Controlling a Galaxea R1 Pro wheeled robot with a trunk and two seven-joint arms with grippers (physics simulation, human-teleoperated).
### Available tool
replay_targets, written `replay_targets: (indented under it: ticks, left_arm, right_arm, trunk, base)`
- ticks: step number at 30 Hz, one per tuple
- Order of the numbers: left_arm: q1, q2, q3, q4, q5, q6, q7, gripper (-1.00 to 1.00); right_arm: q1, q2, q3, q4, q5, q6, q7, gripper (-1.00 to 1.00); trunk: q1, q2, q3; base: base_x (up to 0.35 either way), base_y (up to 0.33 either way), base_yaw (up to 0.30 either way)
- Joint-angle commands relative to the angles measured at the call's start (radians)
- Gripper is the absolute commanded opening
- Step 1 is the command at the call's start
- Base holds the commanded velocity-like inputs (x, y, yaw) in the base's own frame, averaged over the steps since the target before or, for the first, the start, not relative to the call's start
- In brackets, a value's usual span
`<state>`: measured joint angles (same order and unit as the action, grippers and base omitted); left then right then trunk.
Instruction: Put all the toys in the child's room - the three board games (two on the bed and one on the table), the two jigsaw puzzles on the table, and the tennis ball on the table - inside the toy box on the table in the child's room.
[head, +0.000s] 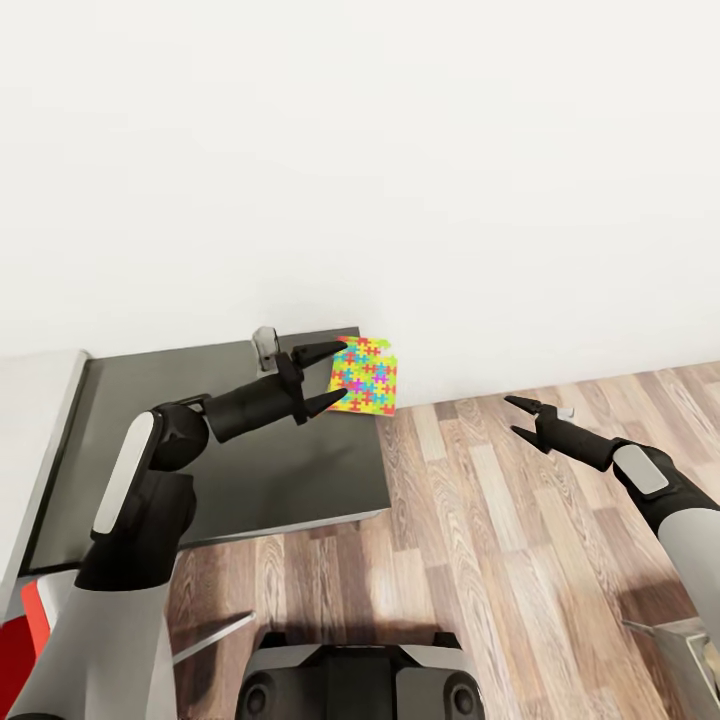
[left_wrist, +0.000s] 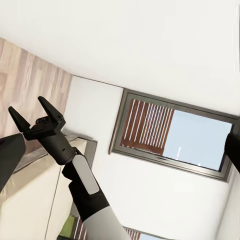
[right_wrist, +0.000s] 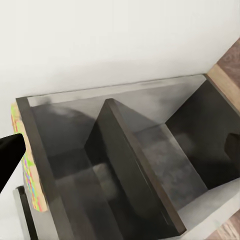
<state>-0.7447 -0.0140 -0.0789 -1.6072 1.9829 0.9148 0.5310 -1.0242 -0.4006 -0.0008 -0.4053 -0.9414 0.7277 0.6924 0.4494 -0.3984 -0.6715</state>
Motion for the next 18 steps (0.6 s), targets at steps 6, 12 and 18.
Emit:
replay_targets:
  ticks: [6, 12, 18]
  left_arm:
    - [-0.001, -0.002, 0.001, 0.000, 0.010, 0.001, 0.010, 1.00]
    - [-0.001, -0.002, 0.001, 0.000, 0.010, 0.001, 0.010, 1.00]
    - [-0.001, -0.003, 0.001, 0.000, 0.010, 0.001, 0.010, 1.00]
  right_arm:
    - [0.000, 0.000, 0.000, 0.000, -0.003, 0.006, 0.001, 1.00]
    - [0.000, 0.000, 0.001, 0.000, -0.004, 0.006, 0.001, 1.00]
    - [0.000, 0.000, 0.002, 0.000, -0.002, 0.006, 0.001, 1.00]
  trunk:
    - [0.001, -0.002, -0.002]
    - [0.001, -0.002, -0.002]
    - [0.001, -0.002, -0.002]
  base:
    - [0.000, 0.000, 0.189]
    - [0.000, 0.000, 0.250]
    - [0.000, 0.000, 0.276]
